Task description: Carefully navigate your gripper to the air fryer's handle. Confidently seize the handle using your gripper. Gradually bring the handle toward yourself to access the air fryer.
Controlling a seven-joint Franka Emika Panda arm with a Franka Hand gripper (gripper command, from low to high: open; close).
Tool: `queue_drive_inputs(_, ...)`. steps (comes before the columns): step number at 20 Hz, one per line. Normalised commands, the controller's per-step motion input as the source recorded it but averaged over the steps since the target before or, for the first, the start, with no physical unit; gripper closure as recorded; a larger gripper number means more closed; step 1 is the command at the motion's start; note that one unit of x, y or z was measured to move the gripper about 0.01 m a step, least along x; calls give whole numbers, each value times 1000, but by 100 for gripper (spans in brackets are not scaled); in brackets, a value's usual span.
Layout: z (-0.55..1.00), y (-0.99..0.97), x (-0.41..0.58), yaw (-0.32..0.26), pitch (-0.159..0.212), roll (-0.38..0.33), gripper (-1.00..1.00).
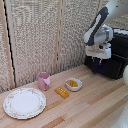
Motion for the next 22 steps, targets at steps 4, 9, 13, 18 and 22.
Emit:
queue_drive_inputs(4, 142, 871, -203, -8, -168, 0, 100)
queue_drive_inputs(9, 45, 865, -183, -16, -106, -22, 100)
queue_drive_inputs(13, 59, 835, -96, -83, -64, -10, 100)
queue_drive_inputs(18, 56, 823, 0, -129, -102, 0, 100)
queue_drive_inputs(22, 0, 849, 0, -114, -171, 0, 100)
